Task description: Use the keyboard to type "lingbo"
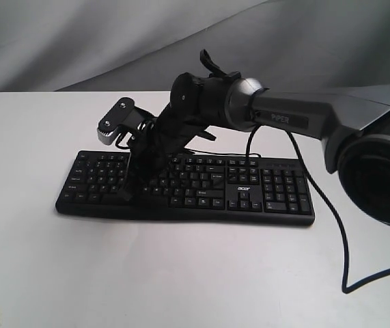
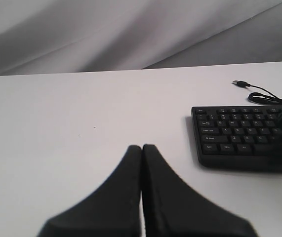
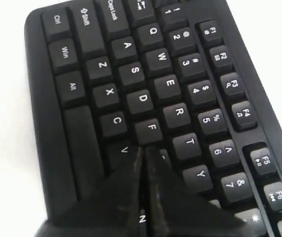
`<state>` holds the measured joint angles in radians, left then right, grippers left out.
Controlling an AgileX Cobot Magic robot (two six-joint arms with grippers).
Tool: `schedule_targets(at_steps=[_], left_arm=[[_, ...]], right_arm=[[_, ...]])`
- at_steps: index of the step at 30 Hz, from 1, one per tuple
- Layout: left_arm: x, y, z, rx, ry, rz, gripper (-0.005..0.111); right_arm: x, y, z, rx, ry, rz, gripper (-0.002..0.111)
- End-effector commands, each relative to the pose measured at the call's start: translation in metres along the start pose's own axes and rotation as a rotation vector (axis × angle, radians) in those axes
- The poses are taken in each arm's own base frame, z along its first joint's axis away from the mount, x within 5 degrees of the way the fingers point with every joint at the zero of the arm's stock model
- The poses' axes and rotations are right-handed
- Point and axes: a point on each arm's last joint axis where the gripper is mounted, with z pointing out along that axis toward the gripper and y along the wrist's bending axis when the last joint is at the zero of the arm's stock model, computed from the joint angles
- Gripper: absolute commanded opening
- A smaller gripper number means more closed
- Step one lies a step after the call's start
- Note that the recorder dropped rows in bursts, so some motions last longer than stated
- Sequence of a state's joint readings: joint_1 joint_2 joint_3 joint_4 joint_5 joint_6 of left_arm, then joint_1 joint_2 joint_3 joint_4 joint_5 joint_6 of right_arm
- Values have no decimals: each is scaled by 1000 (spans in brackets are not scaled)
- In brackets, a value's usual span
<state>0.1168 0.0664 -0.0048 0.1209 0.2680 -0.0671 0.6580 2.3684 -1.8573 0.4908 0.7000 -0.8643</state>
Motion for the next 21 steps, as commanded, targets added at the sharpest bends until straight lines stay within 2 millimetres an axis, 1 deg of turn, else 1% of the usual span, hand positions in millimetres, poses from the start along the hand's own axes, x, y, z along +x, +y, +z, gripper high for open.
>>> schedule_targets(at_steps=[1, 15, 17, 21], left_arm=[[1, 0, 1, 1, 6, -6, 1], [1, 0, 1, 1, 6, -6, 1], [1, 0, 1, 1, 6, -6, 1], [1, 0, 1, 1, 6, -6, 1]], right_arm=[[0, 2, -1, -11, 13, -2, 0], [1, 2, -1, -17, 18, -2, 0], [2, 2, 1, -21, 20, 3, 0], [9, 2, 13, -36, 40, 17, 0]])
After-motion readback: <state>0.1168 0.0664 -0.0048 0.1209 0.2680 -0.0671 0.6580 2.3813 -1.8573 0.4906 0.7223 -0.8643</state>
